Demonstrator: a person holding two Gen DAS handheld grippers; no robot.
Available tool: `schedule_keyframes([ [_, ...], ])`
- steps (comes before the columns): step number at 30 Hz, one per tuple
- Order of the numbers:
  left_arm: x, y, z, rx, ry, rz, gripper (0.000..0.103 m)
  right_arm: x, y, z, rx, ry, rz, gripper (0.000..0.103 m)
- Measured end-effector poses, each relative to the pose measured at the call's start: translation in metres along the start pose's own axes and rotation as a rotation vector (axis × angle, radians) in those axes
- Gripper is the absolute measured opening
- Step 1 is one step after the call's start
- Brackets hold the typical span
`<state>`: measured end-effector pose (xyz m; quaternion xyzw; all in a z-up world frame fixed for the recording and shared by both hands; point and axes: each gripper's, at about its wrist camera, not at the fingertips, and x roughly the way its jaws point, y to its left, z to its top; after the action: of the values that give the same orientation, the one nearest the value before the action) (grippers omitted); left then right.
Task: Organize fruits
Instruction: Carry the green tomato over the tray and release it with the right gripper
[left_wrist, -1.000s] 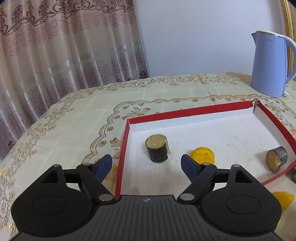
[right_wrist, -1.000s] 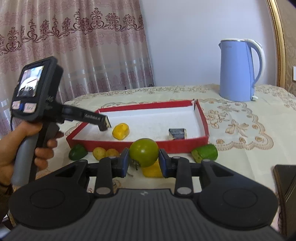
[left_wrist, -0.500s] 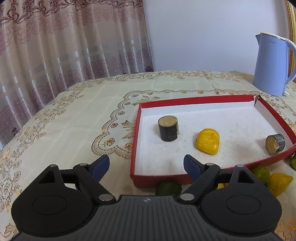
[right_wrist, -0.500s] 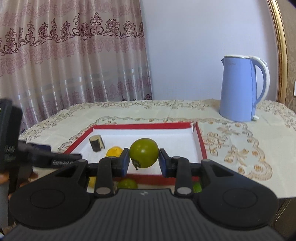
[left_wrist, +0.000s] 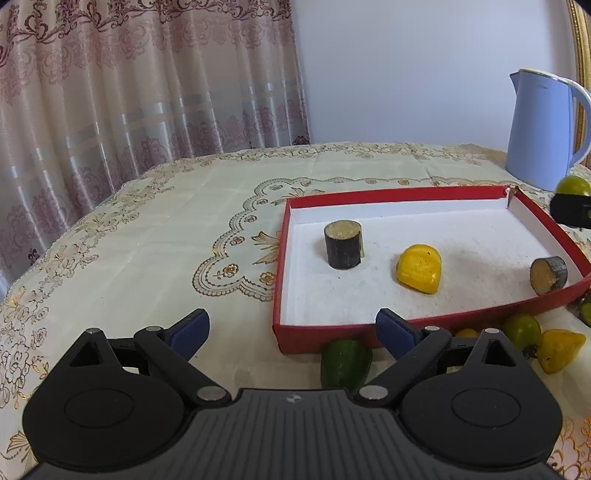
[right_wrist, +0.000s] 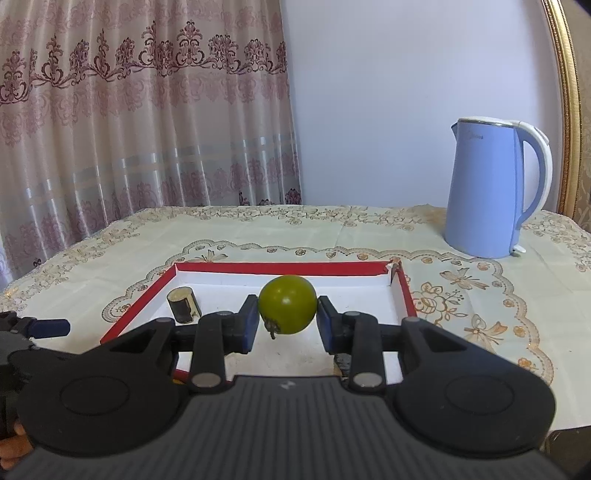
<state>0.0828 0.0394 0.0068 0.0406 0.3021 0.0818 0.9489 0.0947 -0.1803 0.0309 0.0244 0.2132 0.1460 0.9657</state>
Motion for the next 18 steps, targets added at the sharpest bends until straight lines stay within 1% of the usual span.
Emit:
schedule_keyframes([
  [3,-0.001,0.000,-0.003,0.005,0.000,-0.005,0.097,0.005,0.000,0.000,0.004,0.005,-0.004,0.032],
  [8,-0.009,0.003,-0.011,0.003,-0.013,-0.035,0.098,0.012,-0.001,0.000,0.005,0.015,-0.014,0.032],
  [12,-0.017,0.009,-0.019,-0.024,-0.011,-0.094,0.098,0.020,-0.002,0.001,0.005,0.028,-0.019,0.032],
  [16,-0.027,0.018,-0.028,-0.067,-0.009,-0.185,0.098,0.029,-0.003,0.002,0.012,0.043,-0.014,0.032],
  [18,-0.031,0.022,-0.034,-0.078,-0.007,-0.203,0.098,0.033,-0.003,0.005,0.009,0.047,-0.015,0.032],
])
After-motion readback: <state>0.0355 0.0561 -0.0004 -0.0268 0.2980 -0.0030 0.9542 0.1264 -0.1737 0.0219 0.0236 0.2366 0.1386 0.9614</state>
